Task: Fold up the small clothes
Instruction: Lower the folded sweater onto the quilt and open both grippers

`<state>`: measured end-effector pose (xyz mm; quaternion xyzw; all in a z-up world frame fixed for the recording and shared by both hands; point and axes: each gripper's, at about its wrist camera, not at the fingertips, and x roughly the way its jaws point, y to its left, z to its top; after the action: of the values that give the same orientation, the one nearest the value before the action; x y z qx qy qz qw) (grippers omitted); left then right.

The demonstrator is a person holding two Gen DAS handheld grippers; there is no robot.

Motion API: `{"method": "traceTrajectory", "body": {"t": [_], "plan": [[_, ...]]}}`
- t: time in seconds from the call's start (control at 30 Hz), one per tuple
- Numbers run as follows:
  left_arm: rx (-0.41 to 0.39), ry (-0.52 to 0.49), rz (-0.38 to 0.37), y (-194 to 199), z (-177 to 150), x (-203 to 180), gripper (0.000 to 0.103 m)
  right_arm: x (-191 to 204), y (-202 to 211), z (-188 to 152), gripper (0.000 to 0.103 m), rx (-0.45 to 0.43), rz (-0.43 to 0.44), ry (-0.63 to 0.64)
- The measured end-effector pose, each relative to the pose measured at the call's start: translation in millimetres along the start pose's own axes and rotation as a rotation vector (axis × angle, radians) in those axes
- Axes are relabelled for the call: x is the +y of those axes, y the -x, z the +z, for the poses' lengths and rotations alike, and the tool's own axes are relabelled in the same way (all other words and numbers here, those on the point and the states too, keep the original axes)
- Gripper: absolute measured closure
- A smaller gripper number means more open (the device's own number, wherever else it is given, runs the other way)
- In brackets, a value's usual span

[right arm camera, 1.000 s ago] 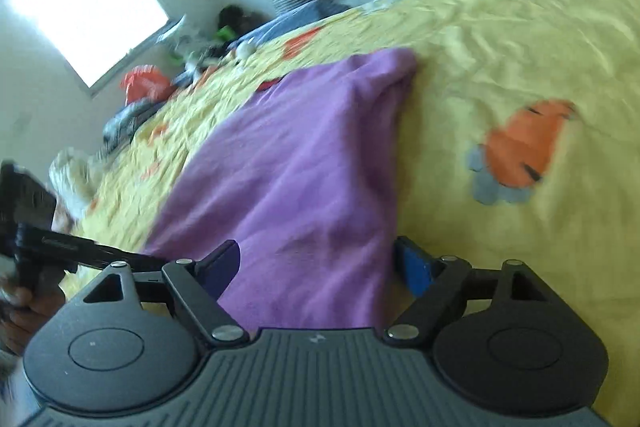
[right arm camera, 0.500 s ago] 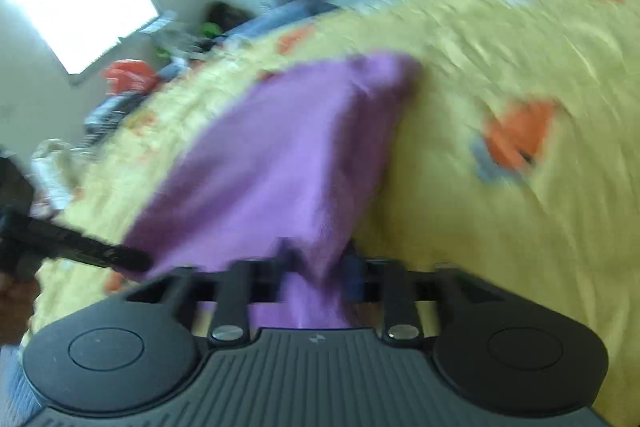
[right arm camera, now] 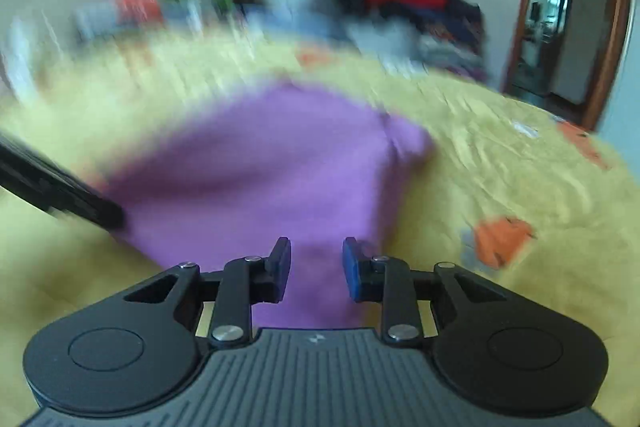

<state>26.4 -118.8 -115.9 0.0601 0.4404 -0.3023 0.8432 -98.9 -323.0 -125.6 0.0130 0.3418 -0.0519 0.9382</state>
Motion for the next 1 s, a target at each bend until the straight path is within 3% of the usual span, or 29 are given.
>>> {"method": "traceTrajectory", "body": {"t": [0.13, 0.3, 0.37, 0.47, 0.53, 0.57, 0.6, 0.67, 0.73, 0.8, 0.87, 1.0], "plan": [[-0.033, 0.038, -0.063, 35, -20, 0, 0.001, -9, 38, -14, 0.072, -0.009, 0.039, -0.077], [-0.118, -0.054, 0.000, 87, -51, 4, 0.001, -34, 129, -77, 0.033, 0.011, 0.121, -0.119], [-0.103, -0.056, 0.009, 113, -62, 20, 0.001, -52, 177, -101, 0.032, 0.041, 0.048, -0.096], [-0.086, -0.096, 0.080, 161, -73, 37, 0.000, -70, 259, -118, 0.029, 0.135, -0.090, 0.035], [-0.087, -0.126, 0.098, 180, -82, 37, 0.000, -65, 306, -117, 0.012, 0.165, -0.150, 0.136], [-0.101, -0.130, 0.104, 181, -85, 33, 0.000, -60, 324, -115, 0.000, 0.109, -0.159, 0.172], [-0.121, -0.122, 0.092, 178, -88, 29, 0.000, -55, 333, -112, 0.000, 0.007, -0.159, 0.164], [-0.150, -0.082, 0.057, 158, -90, 21, 0.000, -44, 317, -103, 0.000, -0.133, -0.111, 0.051], [-0.132, -0.031, 0.052, 128, -89, 10, 0.000, -35, 272, -95, 0.000, -0.222, -0.069, -0.107], [-0.149, -0.029, 0.058, 103, -86, -3, 0.000, -25, 209, -84, 0.000, -0.198, -0.045, -0.205], [-0.135, -0.017, 0.088, 82, -76, -14, 0.000, -8, 154, -72, 0.000, -0.157, -0.043, -0.209], [-0.176, -0.028, 0.142, 69, -63, -29, 0.000, 21, 97, -57, 0.000, -0.115, -0.051, -0.149]]}}
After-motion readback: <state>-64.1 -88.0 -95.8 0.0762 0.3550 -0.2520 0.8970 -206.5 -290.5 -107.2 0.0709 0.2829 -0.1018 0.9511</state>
